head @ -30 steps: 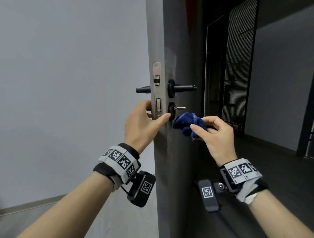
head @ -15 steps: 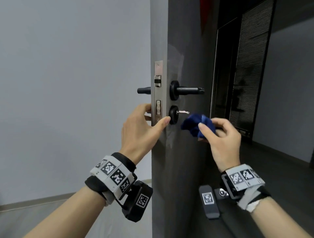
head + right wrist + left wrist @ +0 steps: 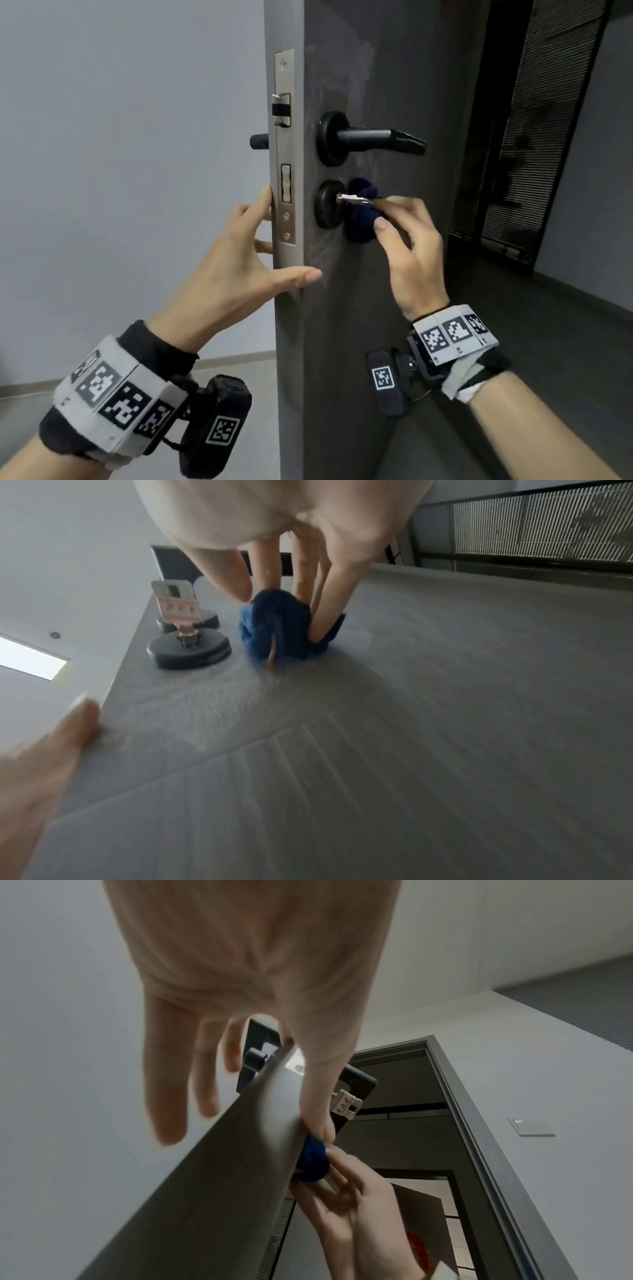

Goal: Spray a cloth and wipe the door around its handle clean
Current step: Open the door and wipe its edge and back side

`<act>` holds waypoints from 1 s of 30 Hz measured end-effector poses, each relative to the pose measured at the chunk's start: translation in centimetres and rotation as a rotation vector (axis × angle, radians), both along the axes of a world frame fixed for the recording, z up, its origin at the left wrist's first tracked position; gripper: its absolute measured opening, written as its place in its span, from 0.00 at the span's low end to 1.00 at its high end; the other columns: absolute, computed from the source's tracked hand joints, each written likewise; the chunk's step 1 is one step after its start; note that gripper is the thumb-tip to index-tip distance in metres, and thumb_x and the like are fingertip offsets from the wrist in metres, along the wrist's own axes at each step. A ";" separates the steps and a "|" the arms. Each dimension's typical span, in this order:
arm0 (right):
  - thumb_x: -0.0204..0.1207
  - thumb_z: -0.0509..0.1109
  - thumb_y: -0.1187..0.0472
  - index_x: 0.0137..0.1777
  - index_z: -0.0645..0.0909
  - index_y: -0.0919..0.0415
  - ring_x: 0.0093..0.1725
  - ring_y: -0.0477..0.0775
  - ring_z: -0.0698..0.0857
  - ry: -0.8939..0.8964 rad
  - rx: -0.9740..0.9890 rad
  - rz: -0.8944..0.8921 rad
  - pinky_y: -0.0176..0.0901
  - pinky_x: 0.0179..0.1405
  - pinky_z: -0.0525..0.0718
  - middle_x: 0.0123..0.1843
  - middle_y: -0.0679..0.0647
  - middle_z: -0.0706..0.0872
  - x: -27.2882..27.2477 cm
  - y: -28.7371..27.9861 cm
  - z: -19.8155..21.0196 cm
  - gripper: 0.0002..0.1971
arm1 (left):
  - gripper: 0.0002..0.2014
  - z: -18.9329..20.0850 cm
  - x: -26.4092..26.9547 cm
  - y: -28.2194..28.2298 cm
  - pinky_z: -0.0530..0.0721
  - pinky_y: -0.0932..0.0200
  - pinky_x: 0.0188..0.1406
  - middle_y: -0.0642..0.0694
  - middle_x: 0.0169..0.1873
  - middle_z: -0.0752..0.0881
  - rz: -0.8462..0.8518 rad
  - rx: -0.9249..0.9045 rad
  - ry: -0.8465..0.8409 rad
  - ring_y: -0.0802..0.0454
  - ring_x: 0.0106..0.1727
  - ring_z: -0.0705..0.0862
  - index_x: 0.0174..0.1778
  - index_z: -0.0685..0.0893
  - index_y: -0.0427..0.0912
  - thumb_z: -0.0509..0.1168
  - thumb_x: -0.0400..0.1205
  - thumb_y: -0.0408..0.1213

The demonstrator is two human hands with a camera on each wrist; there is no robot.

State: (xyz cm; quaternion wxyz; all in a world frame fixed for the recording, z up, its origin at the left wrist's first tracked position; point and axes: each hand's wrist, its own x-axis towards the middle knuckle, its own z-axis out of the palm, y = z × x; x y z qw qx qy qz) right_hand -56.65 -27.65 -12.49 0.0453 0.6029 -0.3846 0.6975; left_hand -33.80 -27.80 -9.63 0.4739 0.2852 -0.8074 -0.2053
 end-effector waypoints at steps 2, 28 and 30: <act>0.82 0.72 0.70 0.65 0.87 0.61 0.60 0.32 0.80 0.084 0.014 0.021 0.19 0.56 0.76 0.65 0.57 0.79 -0.3 -0.2 0.1 0.13 | 0.53 -0.1 0.5 -0.7 0.84 0.64 0.29 0.67 0.53 0.84 -0.045 0.080 -0.043 0.57 0.45 0.89 0.77 0.58 0.77 0.85 0.65 0.43; 0.66 0.84 0.65 0.45 0.91 0.53 0.39 0.44 0.86 -0.219 0.045 0.096 0.42 0.44 0.81 0.41 0.50 0.80 0.3 -9.5 0.1 0.10 | 0.62 -2.4 3.1 -3.5 0.92 0.42 0.49 0.44 0.59 0.88 0.018 0.296 -0.040 0.41 0.49 0.93 0.82 0.47 0.72 0.79 0.70 0.21; 0.66 0.84 0.64 0.43 0.90 0.52 0.43 0.55 0.89 -0.260 0.077 0.090 0.47 0.45 0.85 0.42 0.51 0.81 0.3 -9.9 0.3 0.09 | 0.61 -2.7 3.2 -3.6 0.92 0.45 0.47 0.45 0.59 0.89 0.024 0.284 -0.036 0.43 0.48 0.93 0.81 0.47 0.74 0.79 0.70 0.21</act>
